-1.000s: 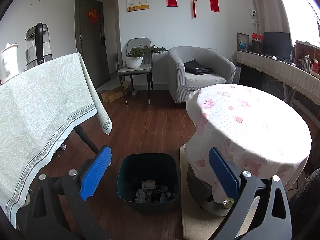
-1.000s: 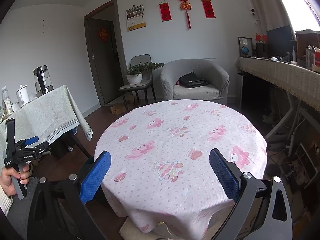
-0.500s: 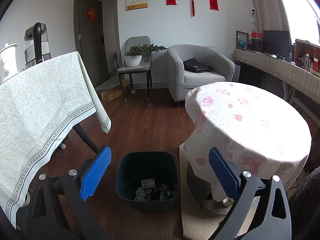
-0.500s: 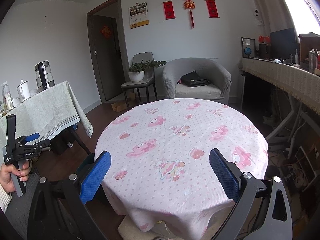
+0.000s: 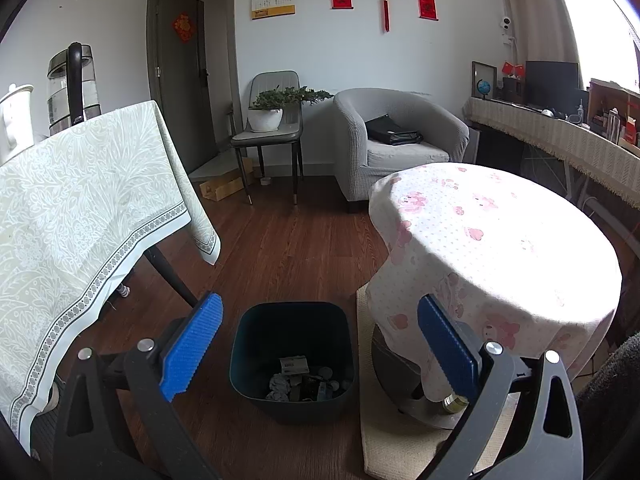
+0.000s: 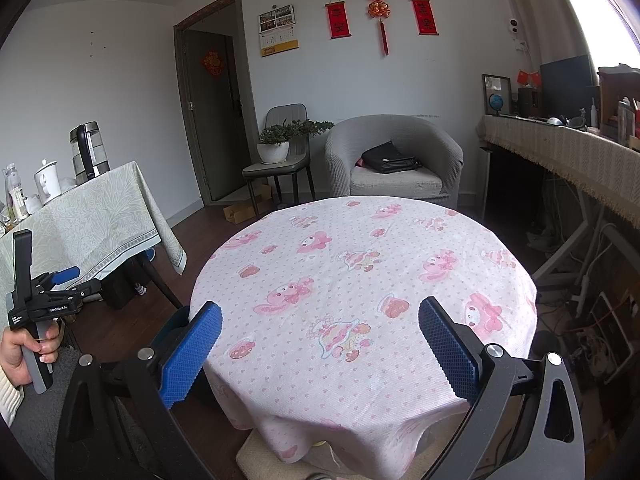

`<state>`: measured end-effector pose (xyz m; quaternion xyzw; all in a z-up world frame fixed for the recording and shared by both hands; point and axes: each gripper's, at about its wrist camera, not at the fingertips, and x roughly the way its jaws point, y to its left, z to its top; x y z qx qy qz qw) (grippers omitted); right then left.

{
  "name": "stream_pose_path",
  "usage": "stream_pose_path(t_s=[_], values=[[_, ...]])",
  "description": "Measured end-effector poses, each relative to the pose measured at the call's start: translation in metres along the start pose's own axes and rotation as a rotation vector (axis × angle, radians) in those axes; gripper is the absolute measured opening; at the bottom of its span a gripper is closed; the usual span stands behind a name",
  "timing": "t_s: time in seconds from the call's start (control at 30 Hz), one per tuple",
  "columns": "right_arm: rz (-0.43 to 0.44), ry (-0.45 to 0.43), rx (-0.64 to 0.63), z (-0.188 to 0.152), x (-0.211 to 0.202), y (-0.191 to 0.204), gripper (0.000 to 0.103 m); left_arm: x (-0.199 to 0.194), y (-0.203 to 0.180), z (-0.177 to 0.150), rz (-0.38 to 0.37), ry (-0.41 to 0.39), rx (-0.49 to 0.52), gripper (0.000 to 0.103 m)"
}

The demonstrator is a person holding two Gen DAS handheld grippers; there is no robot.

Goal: Collect trash

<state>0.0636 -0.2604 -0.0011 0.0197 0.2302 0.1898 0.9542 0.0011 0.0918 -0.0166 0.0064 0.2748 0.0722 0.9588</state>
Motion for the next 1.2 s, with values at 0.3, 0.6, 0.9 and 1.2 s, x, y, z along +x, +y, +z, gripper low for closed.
stream_pose_path(t_s=[0.3,0.6,0.9,1.2], values=[[0.000,0.001,-0.003,-0.0006,0.0001,0.0001,0.100,0.0000,-0.0005,0.0000,0.000,0.000,0.000,0.100],[0.000,0.002,-0.003,-0.0005,0.0001,0.0003,0.100,-0.0001,-0.0010,-0.0001,0.001,0.000,0.001,0.100],[-0.002,0.003,-0.006,-0.0010,0.0003,0.0009,0.100,-0.0002,-0.0007,-0.0004,0.002,0.000,0.001,0.100],[-0.002,0.003,-0.005,-0.0006,0.0001,0.0011,0.100,0.0017,0.0023,0.0009,0.005,0.006,-0.007,0.100]])
